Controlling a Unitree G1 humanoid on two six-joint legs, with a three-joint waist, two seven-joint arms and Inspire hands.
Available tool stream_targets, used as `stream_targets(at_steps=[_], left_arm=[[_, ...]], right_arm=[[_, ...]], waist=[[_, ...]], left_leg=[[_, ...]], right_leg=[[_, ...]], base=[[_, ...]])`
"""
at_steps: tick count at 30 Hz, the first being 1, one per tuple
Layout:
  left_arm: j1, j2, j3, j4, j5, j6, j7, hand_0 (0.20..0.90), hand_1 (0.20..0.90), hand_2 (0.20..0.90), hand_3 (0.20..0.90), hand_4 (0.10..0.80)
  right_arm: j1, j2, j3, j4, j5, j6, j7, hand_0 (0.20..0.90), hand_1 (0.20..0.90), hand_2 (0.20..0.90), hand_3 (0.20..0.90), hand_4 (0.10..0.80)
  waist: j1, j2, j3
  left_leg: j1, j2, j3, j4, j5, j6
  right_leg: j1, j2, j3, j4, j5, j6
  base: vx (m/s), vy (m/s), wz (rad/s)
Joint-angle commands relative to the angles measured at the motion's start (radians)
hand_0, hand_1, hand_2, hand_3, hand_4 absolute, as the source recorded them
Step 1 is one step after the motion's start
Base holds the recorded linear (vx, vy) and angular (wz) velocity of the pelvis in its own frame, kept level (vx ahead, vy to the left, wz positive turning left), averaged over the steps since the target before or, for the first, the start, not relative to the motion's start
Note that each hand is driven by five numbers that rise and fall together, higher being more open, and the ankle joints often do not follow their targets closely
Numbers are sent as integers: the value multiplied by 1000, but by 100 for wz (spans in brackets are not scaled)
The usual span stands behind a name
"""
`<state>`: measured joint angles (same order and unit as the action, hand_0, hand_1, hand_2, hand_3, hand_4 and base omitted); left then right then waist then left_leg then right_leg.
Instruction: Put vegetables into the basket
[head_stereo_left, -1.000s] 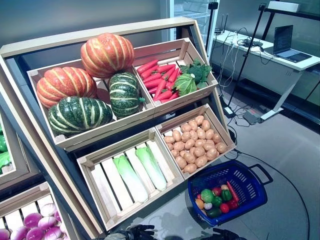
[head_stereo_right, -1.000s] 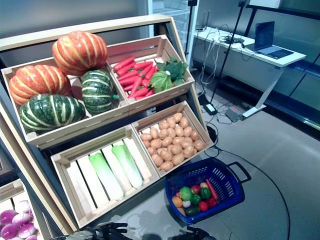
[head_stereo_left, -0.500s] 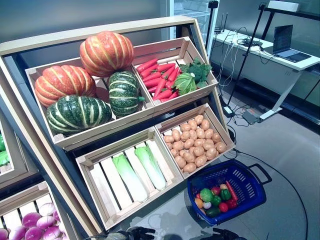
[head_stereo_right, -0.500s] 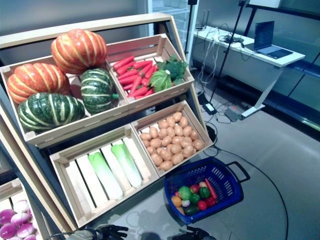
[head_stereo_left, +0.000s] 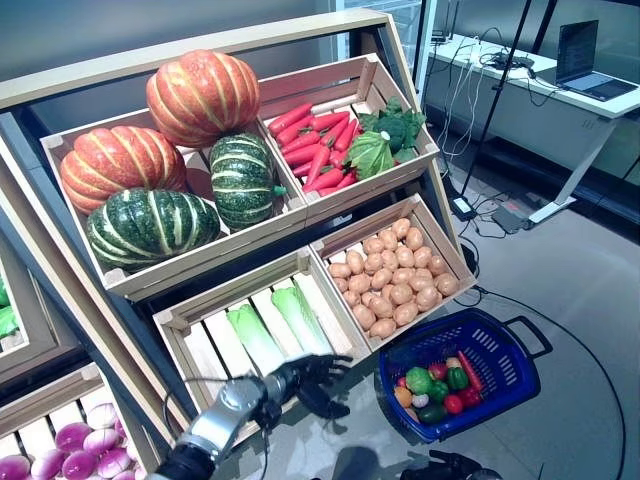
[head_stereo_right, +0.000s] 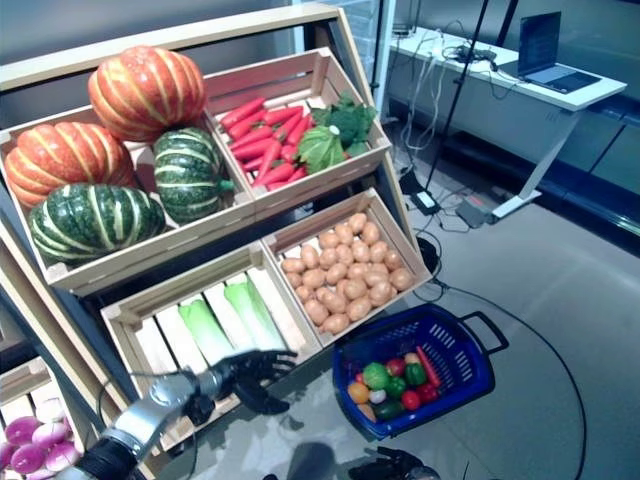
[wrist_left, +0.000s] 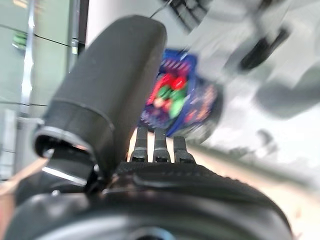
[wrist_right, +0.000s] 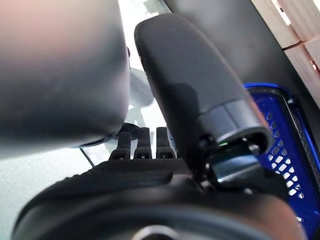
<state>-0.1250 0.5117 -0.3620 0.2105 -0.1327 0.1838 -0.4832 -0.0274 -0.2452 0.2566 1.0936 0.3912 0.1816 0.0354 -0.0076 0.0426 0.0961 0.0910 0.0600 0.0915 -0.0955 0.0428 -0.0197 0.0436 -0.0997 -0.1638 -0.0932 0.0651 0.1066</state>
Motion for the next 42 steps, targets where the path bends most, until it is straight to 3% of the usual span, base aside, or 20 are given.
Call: stream_targets(at_steps=[1, 4, 12, 17, 22, 25, 27, 28, 29, 34, 37, 42], left_arm=[[-138, 91, 67, -151, 12, -55, -32, 900, 900, 900, 900, 800], [-148, 151, 93, -215, 102, -65, -44, 900, 900, 900, 900, 800], [-182, 395, 111, -263, 483, -105, -87, 900, 900, 900, 900, 800], [-193, 510, 127, -259, 563, -136, -143, 900, 900, 900, 900, 800], [-215, 578, 108, -226, 652, -217, -84, 900, 900, 900, 900, 800], [-222, 607, 110, -199, 718, -259, 50, 900, 900, 900, 900, 800], [-227, 621, 107, -159, 781, -292, 202, 900, 900, 900, 900, 800], [-239, 637, 95, -114, 824, -335, 350, 900, 900, 900, 900, 800], [-248, 640, 87, -98, 832, -342, 389, 900, 900, 900, 900, 800], [-345, 620, -20, 73, 905, -354, 759, 900, 900, 900, 900, 800], [-420, 604, -66, 154, 947, -355, 901, 900, 900, 900, 900, 800], [-568, 585, -160, 246, 971, -317, 942, 900, 900, 900, 900, 800]], right_arm=[[-6, -18, 16, 20, -18, -40, -2, 900, 900, 900, 900, 800], [6, -23, 7, 30, -15, -53, 3, 900, 900, 900, 900, 800], [40, -53, -4, 28, -2, -68, 6, 900, 900, 900, 900, 800], [57, -77, -13, 18, -2, -65, 17, 900, 900, 900, 900, 800], [54, -101, -8, 17, 12, -67, 25, 900, 900, 900, 900, 800], [51, -111, -6, 13, 27, -72, 21, 900, 900, 900, 900, 800], [46, -122, -2, 6, 29, -79, 20, 900, 900, 900, 900, 800], [31, -139, 2, -2, 42, -87, 25, 900, 900, 900, 900, 800], [26, -144, 2, -3, 46, -89, 26, 900, 900, 900, 900, 800], [-68, -191, 41, -27, 74, -114, 30, 900, 900, 900, 900, 800], [-109, -196, 63, -46, 68, -125, 34, 900, 900, 900, 900, 800], [-181, -207, 88, -44, 106, -144, 24, 900, 900, 900, 900, 800]], waist=[[22, -29, -6], [27, -25, -9], [27, -10, -6], [24, -2, 2], [24, 7, 16], [23, 12, 31], [20, 16, 46], [16, 20, 70], [16, 20, 77], [0, 32, 167], [-5, 25, 215], [-5, 12, 289]], left_leg=[[-13, 52, -52, 8, -29, -50], [-17, 51, -57, 8, -28, -52], [-31, 44, -60, 8, -22, -54], [-38, 40, -55, 8, -18, -57], [-53, 37, -55, 8, -11, -60], [-59, 37, -49, 8, -9, -63], [-73, 38, -47, 8, -2, -67], [-89, 39, -48, 8, 7, -71], [-95, 40, -49, 8, 9, -72], [-158, 40, -52, 11, 38, -82], [-193, 45, -50, 17, 51, -86], [-286, 55, -57, 89, 60, -99]], right_leg=[[61, -45, 9, 6, -30, 32], [59, -46, 5, 6, -30, 33], [46, -48, -3, 6, -29, 35], [40, -48, -5, 6, -26, 36], [28, -46, -12, 6, -25, 31], [21, -45, -19, 6, -25, 27], [10, -42, -20, 6, -24, 20], [-7, -39, -22, 13, -26, 13], [-13, -38, -22, 16, -26, 10], [-88, -21, -10, 56, -38, -15], [-128, -8, -4, 78, -45, -25], [-200, 7, -4, 151, -72, -43]], base=[[18, -19, 3], [14, -10, 4], [3, 1, 3], [18, -2, 8], [4, -1, 2], [0, 0, 0], [-84, 10, 0], [-138, 12, 1], [-185, 20, 1], [-209, 32, 0], [-211, -32, -6], [-198, -34, -5]])
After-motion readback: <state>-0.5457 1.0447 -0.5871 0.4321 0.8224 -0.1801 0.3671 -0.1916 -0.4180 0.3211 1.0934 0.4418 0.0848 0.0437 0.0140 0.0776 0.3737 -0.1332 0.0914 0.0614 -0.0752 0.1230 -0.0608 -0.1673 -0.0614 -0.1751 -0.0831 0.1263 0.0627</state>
